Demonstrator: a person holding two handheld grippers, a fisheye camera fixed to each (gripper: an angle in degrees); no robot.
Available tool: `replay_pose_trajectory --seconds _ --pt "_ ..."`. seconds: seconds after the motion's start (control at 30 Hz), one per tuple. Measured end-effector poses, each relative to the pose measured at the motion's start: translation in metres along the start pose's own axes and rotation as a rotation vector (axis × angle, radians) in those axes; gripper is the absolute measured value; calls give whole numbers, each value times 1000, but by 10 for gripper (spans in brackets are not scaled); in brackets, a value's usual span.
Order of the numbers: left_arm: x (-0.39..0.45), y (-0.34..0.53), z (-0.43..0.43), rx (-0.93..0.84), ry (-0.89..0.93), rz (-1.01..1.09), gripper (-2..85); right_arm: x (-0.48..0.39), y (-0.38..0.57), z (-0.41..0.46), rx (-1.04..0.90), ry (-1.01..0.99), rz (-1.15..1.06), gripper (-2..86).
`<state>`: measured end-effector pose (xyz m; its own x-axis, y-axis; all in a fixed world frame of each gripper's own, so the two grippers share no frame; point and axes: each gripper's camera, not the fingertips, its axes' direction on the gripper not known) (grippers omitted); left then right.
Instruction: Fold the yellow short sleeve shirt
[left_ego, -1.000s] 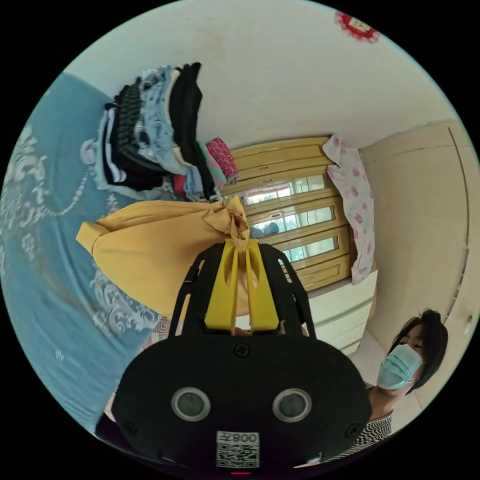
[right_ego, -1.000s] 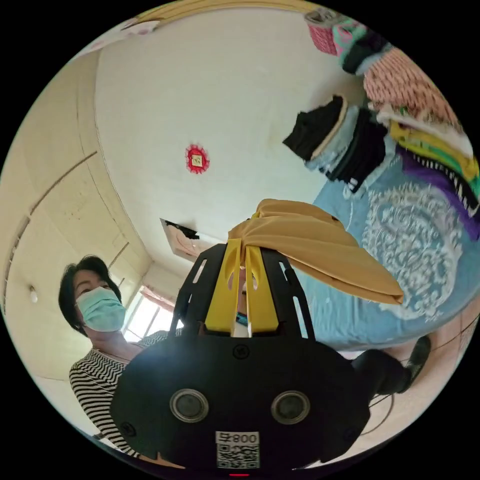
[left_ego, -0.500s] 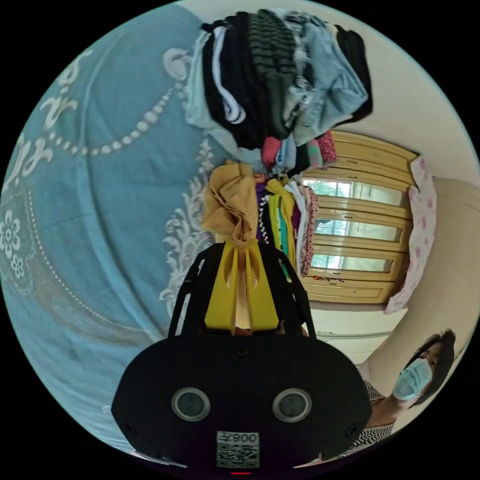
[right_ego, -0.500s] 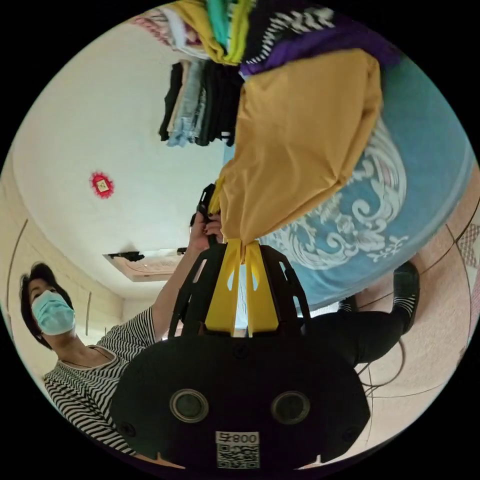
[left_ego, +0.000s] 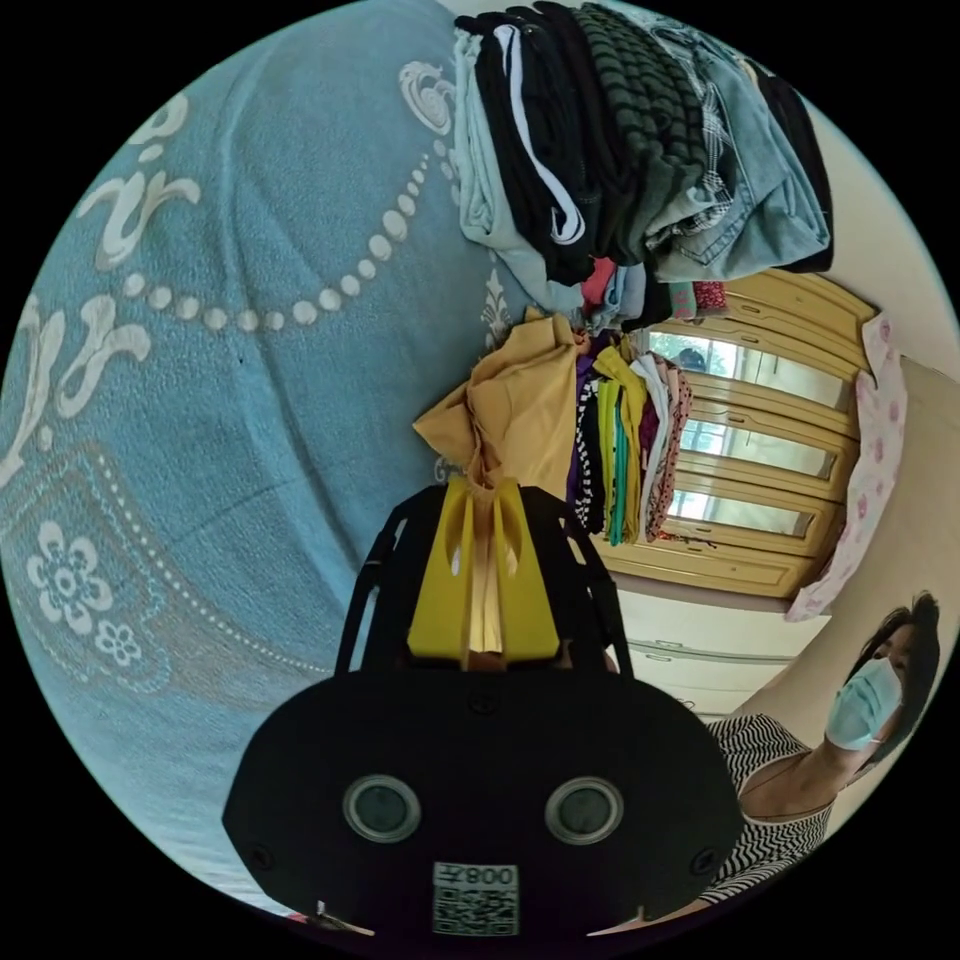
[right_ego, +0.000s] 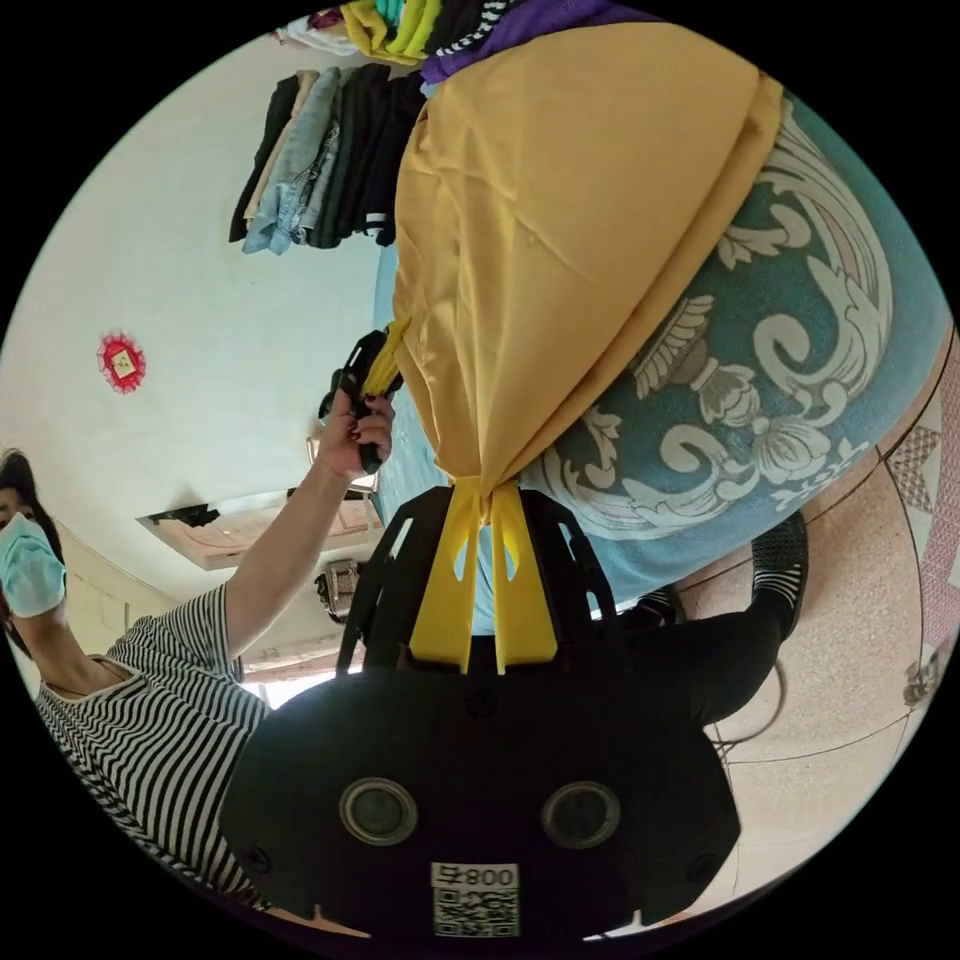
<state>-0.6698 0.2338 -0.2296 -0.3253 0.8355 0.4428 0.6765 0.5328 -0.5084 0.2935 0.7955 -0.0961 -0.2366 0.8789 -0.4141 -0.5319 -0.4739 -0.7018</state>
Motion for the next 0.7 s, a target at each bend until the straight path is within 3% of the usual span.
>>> replay_pose_trajectory --seconds 0.37,0.53,0.7 --pt "18 46 -20 12 -116 41 40 6 19 15 99 4 -38 15" --pt "14 148 -59 121 -20 83 30 2 26 16 146 -2 -72 19" --pt "8 278 -91 150 -75 71 24 -7 33 9 183 -13 -36 23"
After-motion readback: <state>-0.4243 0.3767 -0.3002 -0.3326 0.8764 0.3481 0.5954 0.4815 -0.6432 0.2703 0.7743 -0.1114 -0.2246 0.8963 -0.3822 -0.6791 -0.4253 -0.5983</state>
